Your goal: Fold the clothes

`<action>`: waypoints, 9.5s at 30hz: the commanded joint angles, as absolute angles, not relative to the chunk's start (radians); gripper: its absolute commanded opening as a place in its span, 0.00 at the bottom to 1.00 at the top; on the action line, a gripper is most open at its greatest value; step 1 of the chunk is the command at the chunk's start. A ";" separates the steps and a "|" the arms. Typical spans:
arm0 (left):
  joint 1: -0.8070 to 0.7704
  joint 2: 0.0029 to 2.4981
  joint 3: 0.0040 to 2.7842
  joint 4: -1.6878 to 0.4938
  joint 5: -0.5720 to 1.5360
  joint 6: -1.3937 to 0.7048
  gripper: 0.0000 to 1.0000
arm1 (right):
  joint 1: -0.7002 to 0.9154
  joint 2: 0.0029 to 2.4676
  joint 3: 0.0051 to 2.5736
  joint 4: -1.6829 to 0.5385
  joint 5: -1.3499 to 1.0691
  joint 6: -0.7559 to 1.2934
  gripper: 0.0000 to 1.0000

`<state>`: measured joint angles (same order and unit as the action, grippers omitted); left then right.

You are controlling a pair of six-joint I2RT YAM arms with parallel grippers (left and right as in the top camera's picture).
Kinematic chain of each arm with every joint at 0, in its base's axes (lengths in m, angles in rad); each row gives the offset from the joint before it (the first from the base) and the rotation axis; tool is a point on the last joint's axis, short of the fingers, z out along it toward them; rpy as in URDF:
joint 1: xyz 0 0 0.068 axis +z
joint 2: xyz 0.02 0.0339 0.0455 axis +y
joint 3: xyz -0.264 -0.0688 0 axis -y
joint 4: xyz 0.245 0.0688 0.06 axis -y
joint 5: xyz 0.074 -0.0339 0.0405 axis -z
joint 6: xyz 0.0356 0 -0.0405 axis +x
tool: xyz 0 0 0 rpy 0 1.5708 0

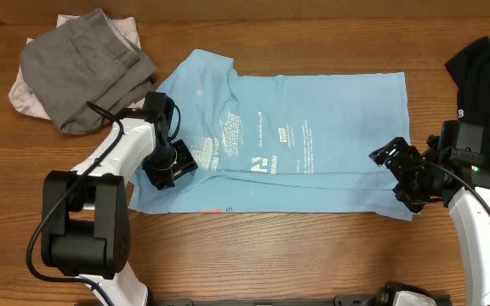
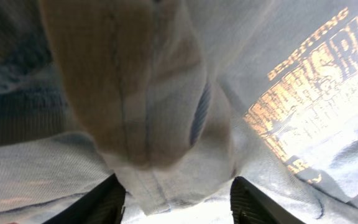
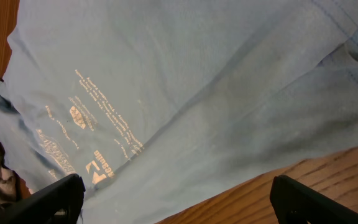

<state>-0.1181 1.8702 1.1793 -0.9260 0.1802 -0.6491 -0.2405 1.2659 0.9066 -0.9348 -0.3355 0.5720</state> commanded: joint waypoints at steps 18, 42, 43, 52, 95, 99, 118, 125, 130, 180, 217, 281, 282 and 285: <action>-0.125 1.885 1.209 -0.873 0.226 -0.655 0.17 | -0.235 1.257 0.902 -0.928 -0.330 0.569 1.00; -0.125 1.885 1.286 -0.462 0.263 -0.670 0.89 | -0.235 1.257 0.902 -0.925 -0.330 0.569 1.00; -0.125 1.885 1.286 -0.464 0.261 -0.669 1.00 | -0.235 1.257 0.902 -0.925 -0.330 0.569 1.00; -0.125 1.885 1.286 -0.566 0.254 -0.650 0.99 | -0.235 1.257 0.902 -0.925 -0.330 0.569 1.00; 0.032 2.057 1.270 -1.033 0.046 -0.487 0.04 | -0.235 1.257 0.902 -0.935 -0.334 0.569 1.00; 0.067 2.057 1.275 -1.077 -0.084 -0.507 0.06 | -0.235 1.257 0.902 -0.933 -0.334 0.569 1.00; 0.240 2.056 1.471 -1.359 -0.262 -0.620 0.28 | -0.234 1.270 0.902 -0.936 -0.334 0.569 1.00; 0.202 2.016 1.579 -1.448 -0.239 -0.628 0.33 | -0.235 1.283 0.902 -0.955 -0.334 0.585 1.00; 0.139 1.956 1.584 -1.428 -0.054 -0.484 0.40 | -0.235 1.291 0.873 -0.955 -0.330 0.607 1.00; -0.081 1.924 1.584 -1.383 0.018 -0.365 1.00 | -0.235 1.515 0.575 -0.403 -0.472 0.661 0.83; -0.081 1.924 1.584 -1.379 -0.007 -0.359 1.00 | -0.236 1.278 0.586 -0.651 -0.268 0.793 0.84; -0.081 1.924 1.584 -1.374 -0.007 -0.358 1.00 | -0.176 1.365 0.558 -0.423 -0.235 0.849 0.17; -0.081 1.924 1.584 -1.374 -0.007 -0.358 1.00 | -0.176 1.365 0.558 -0.420 -0.228 0.856 0.17; -0.081 1.924 1.584 -1.374 -0.007 -0.358 1.00 | -0.177 1.365 0.558 -0.401 -0.221 0.866 0.13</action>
<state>-0.0792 1.9461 1.5661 -1.3724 0.0036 -0.3809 -0.1806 1.3598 0.5529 -0.4187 -0.2455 0.8516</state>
